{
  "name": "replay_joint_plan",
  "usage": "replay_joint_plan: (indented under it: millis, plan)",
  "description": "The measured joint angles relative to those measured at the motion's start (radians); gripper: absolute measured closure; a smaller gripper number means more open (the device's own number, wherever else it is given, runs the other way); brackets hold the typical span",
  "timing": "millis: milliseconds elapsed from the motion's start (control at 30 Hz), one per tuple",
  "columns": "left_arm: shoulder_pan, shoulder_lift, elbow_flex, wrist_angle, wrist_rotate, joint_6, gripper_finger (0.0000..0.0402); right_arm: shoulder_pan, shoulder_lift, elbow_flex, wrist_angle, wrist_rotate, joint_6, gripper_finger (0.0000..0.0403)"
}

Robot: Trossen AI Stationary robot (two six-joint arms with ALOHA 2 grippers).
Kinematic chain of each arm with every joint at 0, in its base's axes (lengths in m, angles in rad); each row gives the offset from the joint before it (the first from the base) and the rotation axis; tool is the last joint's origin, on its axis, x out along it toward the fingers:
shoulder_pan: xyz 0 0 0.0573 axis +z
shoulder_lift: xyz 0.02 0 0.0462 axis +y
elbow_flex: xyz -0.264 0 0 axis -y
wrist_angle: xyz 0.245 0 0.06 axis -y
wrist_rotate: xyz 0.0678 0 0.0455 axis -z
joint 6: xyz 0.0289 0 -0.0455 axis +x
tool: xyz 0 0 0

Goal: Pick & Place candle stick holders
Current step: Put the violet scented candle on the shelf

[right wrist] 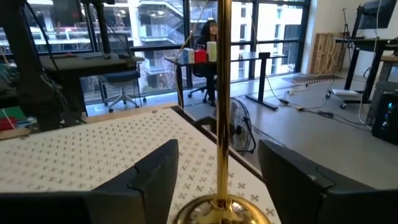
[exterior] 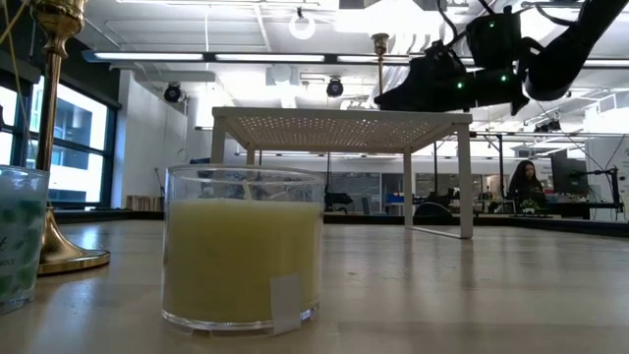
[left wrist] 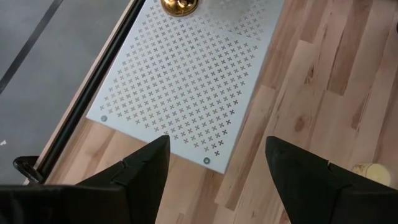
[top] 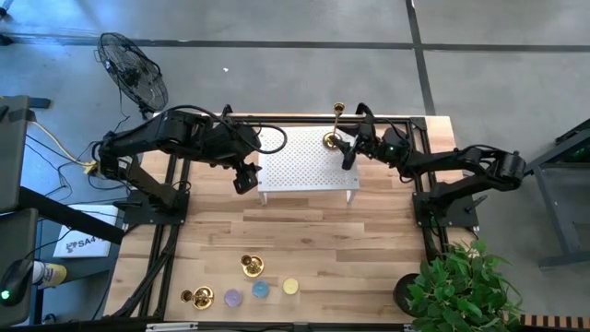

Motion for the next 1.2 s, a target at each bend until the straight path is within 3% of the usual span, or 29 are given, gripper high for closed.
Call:
replay_joint_plan:
  millis: [233, 567, 767, 967, 1200]
  plan:
    - [0.000, 0.000, 0.000, 0.000, 0.000, 0.000, 0.0143, -0.003, -0.150, 0.001, -0.117, 0.013, -0.033, 0.0181]
    - [0.000, 0.000, 0.000, -0.001, 0.011, -0.006, 0.0143, -0.001, -0.475, 0.001, -0.533, 0.111, -0.086, 0.0180]
    - [-0.008, 0.000, 0.000, -0.022, 0.202, -0.023, 0.0143, 0.000, -0.642, 0.001, -0.763, 0.111, -0.081, 0.0180]
    - [-0.107, 0.000, 0.001, -0.103, 0.287, -0.048, 0.0143, 0.000, -0.732, 0.001, -0.893, 0.107, -0.045, 0.0180]
    - [-0.297, -0.001, 0.002, -0.103, 0.233, -0.175, 0.0143, 0.000, -0.762, 0.001, -0.938, 0.052, -0.005, 0.0180]
